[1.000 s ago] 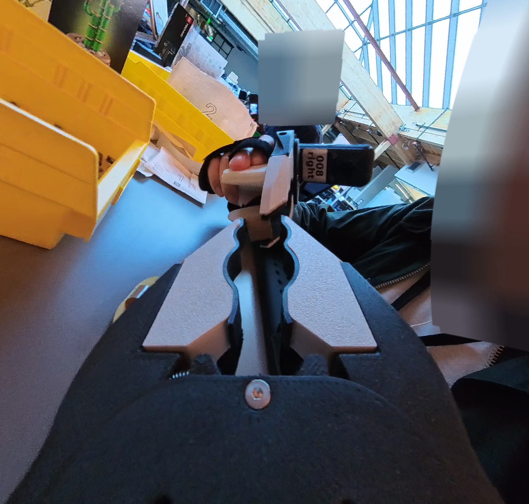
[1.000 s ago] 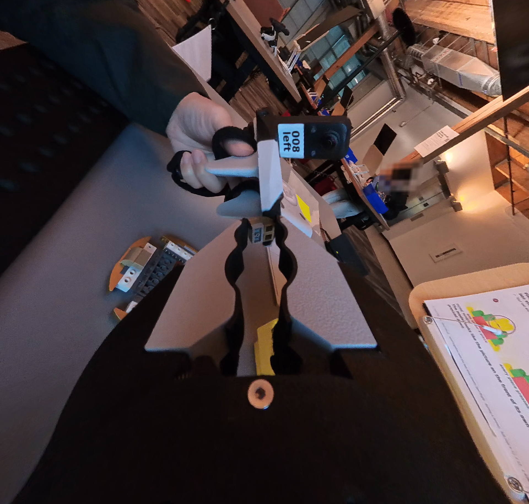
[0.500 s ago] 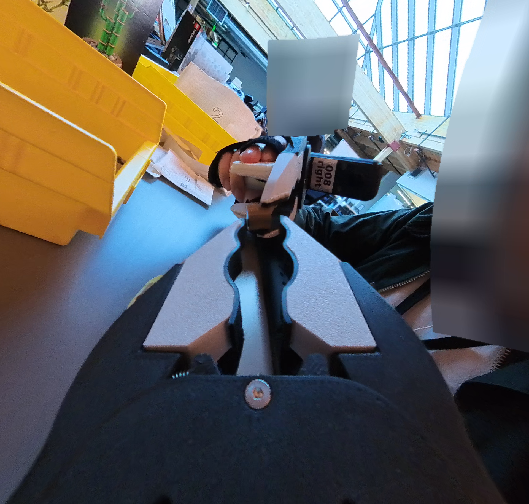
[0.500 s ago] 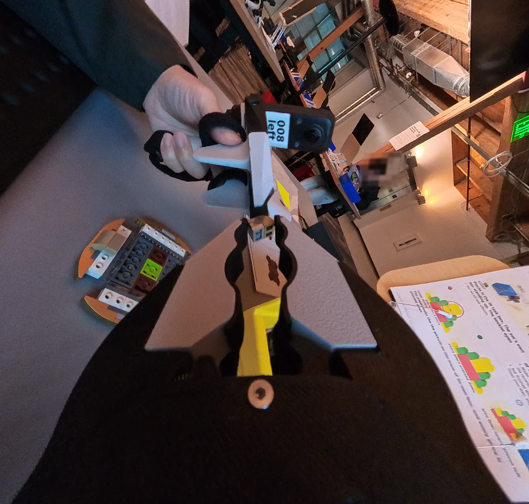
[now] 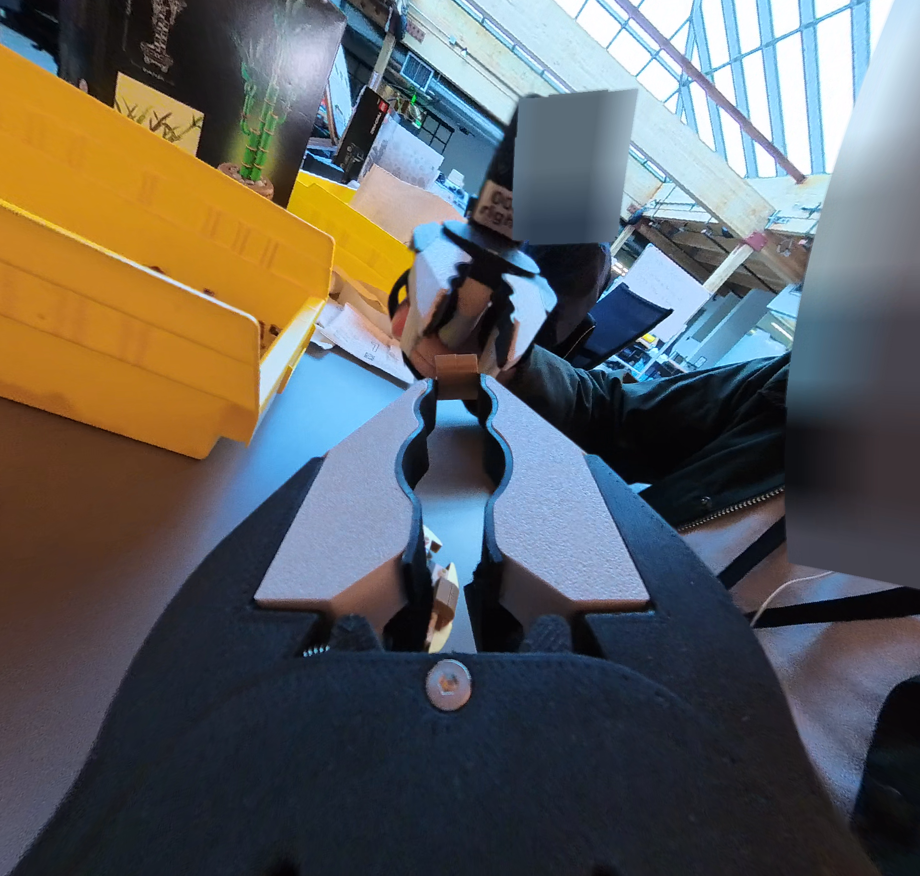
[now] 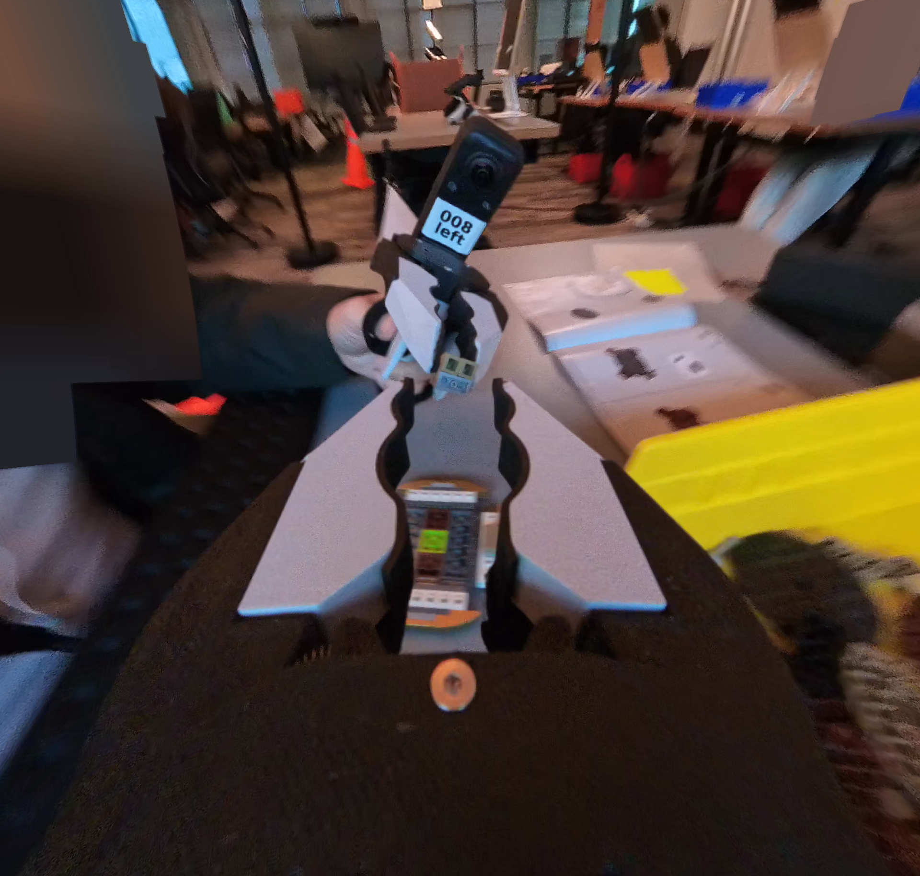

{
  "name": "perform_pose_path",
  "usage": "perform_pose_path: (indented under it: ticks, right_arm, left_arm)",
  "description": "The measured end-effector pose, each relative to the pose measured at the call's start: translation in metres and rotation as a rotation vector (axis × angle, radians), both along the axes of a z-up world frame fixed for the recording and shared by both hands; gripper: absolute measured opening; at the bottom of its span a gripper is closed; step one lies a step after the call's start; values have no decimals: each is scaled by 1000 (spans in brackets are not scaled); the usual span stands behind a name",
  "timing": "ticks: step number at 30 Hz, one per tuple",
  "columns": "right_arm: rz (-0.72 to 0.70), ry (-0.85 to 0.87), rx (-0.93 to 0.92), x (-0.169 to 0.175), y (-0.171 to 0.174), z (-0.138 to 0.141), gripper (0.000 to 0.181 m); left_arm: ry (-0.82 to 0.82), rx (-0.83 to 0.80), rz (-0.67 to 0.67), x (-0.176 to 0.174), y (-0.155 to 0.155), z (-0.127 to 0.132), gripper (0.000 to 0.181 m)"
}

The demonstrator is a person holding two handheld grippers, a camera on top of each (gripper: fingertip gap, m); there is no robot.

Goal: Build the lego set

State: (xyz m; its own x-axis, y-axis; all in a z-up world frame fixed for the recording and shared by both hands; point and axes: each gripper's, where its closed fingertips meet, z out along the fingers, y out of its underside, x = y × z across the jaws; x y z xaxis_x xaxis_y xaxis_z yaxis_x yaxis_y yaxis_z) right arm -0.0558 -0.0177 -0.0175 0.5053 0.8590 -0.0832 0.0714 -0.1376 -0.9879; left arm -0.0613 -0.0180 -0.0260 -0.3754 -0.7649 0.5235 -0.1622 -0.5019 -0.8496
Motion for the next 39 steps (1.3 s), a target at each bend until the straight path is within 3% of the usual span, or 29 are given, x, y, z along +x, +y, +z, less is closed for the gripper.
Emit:
perform_pose_path:
  ticks: [3, 7, 11, 26, 39]
  right_arm:
    - [56, 148, -242, -3, 3, -8, 32]
    - [118, 218, -354, -12, -1, -12, 25]
    - [132, 198, -354, -13, -3, -14, 14]
    - [107, 107, -323, -15, -5, -18, 13]
    - [253, 281, -440, -21, -17, -4, 13]
  left_arm:
    - [-8, 20, -8, 0, -4, 2, 13]
    - [10, 51, -16, 2, -8, -1, 13]
    - [16, 70, -19, 2, -10, -3, 13]
    - [13, 93, -41, -1, -13, -5, 14]
    - [-43, 28, -141, -10, -23, 8, 13]
